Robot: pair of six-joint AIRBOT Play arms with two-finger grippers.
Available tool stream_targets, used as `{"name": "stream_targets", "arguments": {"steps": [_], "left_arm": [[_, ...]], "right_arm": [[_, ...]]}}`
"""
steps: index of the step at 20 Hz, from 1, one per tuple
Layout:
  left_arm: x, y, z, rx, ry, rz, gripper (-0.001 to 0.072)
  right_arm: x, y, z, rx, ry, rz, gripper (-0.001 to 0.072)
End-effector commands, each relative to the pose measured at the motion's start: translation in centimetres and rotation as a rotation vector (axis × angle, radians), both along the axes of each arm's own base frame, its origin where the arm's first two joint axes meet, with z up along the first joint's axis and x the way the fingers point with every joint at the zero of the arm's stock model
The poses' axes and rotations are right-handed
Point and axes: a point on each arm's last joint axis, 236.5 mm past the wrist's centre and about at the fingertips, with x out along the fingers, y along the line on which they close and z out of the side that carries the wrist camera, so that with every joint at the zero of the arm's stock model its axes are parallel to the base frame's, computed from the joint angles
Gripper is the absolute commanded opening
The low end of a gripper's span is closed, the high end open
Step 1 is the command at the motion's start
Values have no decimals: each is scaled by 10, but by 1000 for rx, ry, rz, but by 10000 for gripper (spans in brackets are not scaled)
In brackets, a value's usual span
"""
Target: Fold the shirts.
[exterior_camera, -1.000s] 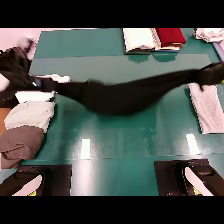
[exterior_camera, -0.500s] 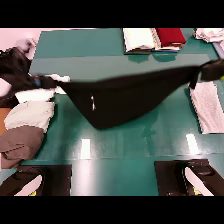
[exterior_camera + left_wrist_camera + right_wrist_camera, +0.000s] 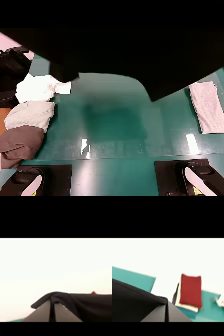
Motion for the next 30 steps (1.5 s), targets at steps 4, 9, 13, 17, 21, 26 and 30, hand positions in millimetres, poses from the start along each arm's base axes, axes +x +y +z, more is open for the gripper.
{"name": "stream_targets", "arguments": {"steps": [4,9,13,17,21,26,30], "left_arm": [[-17,-2,8,8,-6,-16,24],[135,-26,-145,102,510,-35,25],[243,-39,-336,149,948,-39,26],[303,-43,-464,161,1142,-16,26],[320,-39,-478,145,1130,3,299],[274,9,-481,111,1354,45,565],[205,28,-527,80,1527,75,565]], "right_arm": [[9,0,11,-12,3,2,15],[88,-3,-56,18,231,3,15],[166,-7,-205,37,614,2,15],[215,-2,-331,53,860,5,15],[245,3,-371,59,924,17,27],[243,5,-359,37,953,40,335],[193,17,-373,43,1057,102,335]]}}
